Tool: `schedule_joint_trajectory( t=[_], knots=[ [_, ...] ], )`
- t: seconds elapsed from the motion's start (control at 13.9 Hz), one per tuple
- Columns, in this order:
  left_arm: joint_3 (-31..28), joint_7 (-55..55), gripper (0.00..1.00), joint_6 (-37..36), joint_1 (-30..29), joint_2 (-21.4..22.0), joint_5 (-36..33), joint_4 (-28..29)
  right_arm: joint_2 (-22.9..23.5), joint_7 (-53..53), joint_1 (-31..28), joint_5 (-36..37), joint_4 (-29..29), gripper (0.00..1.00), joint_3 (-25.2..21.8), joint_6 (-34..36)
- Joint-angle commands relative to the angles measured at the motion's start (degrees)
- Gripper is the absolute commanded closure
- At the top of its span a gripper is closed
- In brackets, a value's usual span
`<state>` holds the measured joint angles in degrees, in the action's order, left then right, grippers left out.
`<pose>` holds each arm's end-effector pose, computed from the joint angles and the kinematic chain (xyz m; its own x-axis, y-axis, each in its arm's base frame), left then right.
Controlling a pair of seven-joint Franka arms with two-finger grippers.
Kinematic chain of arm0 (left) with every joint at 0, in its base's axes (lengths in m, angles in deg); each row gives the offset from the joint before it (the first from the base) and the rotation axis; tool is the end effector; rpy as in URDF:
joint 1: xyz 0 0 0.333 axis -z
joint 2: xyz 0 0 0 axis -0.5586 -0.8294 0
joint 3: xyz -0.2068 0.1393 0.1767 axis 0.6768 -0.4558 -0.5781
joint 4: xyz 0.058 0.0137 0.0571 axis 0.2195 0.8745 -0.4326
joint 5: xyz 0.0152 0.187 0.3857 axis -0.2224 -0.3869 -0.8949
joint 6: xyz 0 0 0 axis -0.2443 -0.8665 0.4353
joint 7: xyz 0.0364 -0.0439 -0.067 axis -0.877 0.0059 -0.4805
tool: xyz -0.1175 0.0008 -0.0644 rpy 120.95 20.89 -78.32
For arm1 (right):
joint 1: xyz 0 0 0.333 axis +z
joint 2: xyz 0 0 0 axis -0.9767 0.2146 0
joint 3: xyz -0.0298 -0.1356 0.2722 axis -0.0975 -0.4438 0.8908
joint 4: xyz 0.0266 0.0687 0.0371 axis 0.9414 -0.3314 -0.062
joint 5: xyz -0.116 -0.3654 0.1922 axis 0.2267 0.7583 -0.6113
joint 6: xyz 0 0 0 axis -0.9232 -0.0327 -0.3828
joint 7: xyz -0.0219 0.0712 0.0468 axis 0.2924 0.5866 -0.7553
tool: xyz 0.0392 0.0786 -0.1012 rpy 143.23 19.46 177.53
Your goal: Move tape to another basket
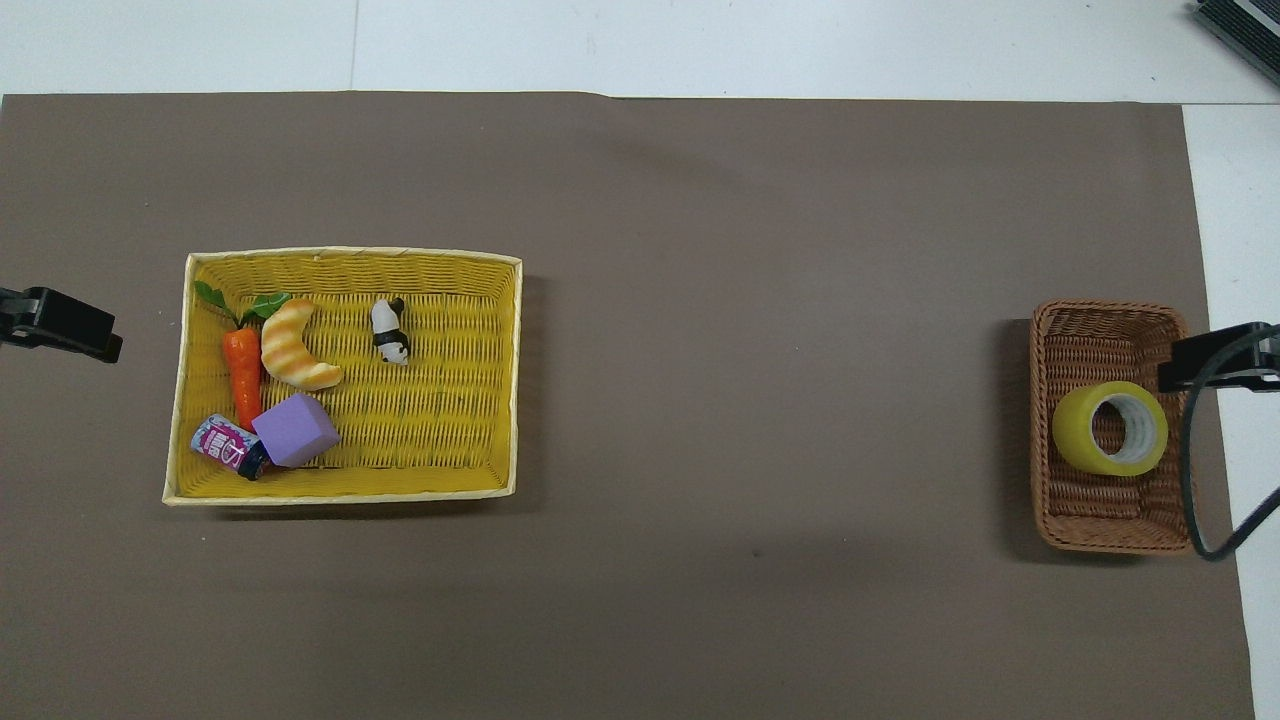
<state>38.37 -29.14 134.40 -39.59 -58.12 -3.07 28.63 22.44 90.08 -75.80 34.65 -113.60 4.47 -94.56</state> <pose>0.5932 -0.0017 0.5792 0.9849 -0.1335 -0.1103 -0.1351 -0.9908 -0.0072 0.5487 -0.0195 0.6354 0.9917 -0.1220 -0.0410 -0.1212 -0.9924 0.0204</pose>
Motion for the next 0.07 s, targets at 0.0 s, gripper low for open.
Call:
schedule_joint_trajectory(
  t=[0.0],
  knots=[
    [0.2, 0.7, 0.00, -0.9, -0.3, 0.4, -0.6, -0.5, -0.5, -0.2, -0.8, -0.2, -0.1, 0.00, 0.5, -0.3]
  ],
)
